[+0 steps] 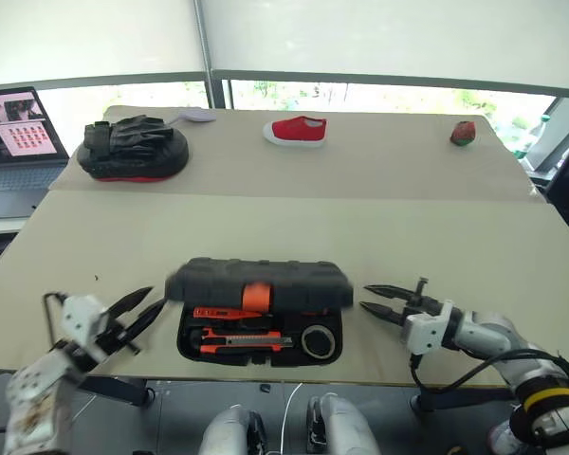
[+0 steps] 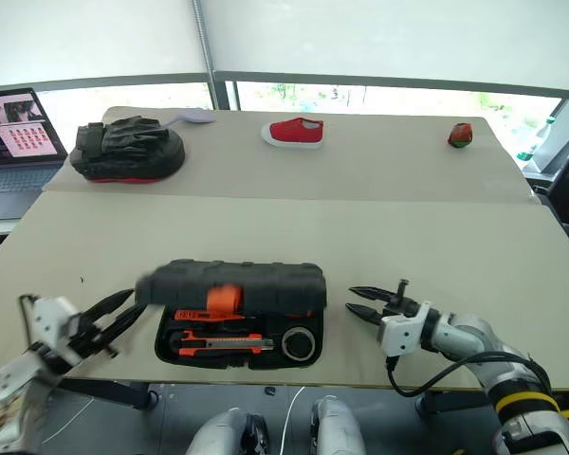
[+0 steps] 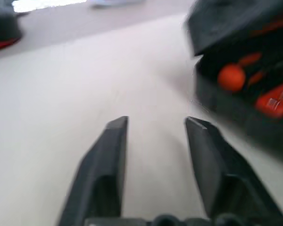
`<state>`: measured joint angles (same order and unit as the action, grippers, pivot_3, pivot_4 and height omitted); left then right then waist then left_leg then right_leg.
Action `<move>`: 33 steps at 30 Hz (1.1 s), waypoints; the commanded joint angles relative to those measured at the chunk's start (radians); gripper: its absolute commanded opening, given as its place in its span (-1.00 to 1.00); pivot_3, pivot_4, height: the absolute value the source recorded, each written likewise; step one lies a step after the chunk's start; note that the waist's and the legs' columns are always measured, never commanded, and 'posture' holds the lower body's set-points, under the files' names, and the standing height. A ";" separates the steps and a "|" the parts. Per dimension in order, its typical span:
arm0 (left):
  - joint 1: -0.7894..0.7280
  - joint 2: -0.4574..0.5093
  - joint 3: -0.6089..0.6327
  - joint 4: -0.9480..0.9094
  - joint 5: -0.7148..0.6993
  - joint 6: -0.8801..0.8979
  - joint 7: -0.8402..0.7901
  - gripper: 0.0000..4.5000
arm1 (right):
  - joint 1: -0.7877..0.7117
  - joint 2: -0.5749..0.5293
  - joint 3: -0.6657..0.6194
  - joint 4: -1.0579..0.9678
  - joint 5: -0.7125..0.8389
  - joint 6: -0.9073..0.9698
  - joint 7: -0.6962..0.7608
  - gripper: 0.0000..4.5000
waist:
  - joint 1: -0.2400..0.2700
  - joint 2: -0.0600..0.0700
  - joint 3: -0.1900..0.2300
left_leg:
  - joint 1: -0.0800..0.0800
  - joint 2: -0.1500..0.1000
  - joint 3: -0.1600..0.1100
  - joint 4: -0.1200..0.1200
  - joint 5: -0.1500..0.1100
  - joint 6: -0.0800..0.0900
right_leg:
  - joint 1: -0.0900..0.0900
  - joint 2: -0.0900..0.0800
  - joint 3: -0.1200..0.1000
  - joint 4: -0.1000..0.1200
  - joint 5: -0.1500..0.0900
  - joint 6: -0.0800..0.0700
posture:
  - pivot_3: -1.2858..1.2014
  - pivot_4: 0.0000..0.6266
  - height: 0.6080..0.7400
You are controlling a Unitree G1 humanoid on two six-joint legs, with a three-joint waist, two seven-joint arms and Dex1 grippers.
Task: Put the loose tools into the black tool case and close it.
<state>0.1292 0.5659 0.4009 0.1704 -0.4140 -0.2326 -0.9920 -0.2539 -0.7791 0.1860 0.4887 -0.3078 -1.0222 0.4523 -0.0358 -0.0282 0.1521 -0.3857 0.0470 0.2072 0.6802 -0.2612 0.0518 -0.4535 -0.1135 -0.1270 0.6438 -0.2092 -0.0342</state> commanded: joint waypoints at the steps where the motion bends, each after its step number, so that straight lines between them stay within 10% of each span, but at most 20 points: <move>1: -0.021 0.060 0.045 0.030 -0.014 0.046 0.025 0.43 | 0.026 -0.035 -0.043 -0.027 0.092 0.075 0.033 0.32 | 0.004 -0.001 -0.001 | 0.000 0.000 0.000 0.000 0.000 0.000 | 0.000 0.000 0.000 0.000 0.000 0.000 | 0.03 -0.52 1.00; 4: -0.074 0.096 0.024 0.021 -0.023 0.130 0.043 0.43 | 0.087 -0.067 -0.037 -0.150 0.357 0.279 0.219 0.32 | 0.014 -0.001 -0.001 | 0.000 0.000 -0.001 0.000 -0.001 0.001 | 0.000 0.000 0.000 0.000 0.000 0.000 | 0.03 -0.52 1.00; 10: -0.265 0.095 -0.074 -0.016 -0.035 0.278 0.055 0.47 | 0.243 -0.187 -0.067 -0.519 0.755 0.687 0.487 -0.44 | 0.036 -0.001 -0.001 | -0.003 0.000 -0.001 0.001 -0.002 0.005 | 0.001 -0.001 -0.001 -0.002 0.000 0.000 | 0.03 -0.52 1.00; 14: -0.390 0.084 -0.164 0.016 -0.011 0.344 0.029 -0.11 | 0.353 -0.291 -0.065 -0.713 0.817 0.869 0.596 -0.99 | 0.044 -0.002 -0.001 | -0.003 -0.001 -0.002 0.002 -0.003 0.006 | 0.001 -0.001 -0.002 -0.003 0.001 0.000 | 0.03 -0.52 1.00; 20: -0.528 0.080 -0.291 0.138 0.069 0.359 -0.022 -0.98 | 0.415 -0.304 -0.010 -0.900 0.785 1.034 0.636 -1.00 | 0.046 -0.003 -0.001 | -0.003 0.000 -0.002 0.002 -0.003 0.006 | 0.001 0.001 -0.002 -0.003 0.001 0.001 | 0.03 -0.52 1.00; 33: -0.638 0.123 -0.371 0.301 0.109 0.440 -0.169 -0.98 | 0.125 0.057 0.147 -0.797 0.494 1.121 0.454 -1.00 | 0.035 -0.009 0.000 | -0.014 0.001 -0.006 0.012 0.000 0.012 | -0.005 0.002 -0.006 0.000 0.001 0.000 | 0.03 -0.52 1.00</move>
<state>-0.5060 0.6726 0.0110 0.4737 -0.3083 0.2127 -1.1510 -0.0737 -0.7563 0.3761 -0.3390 0.2319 0.1364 0.9786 -0.0005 -0.0367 0.1520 -0.3999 0.0485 0.2012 0.6945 -0.2616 0.0641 -0.4584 -0.1117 -0.1336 0.6453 -0.2084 -0.0337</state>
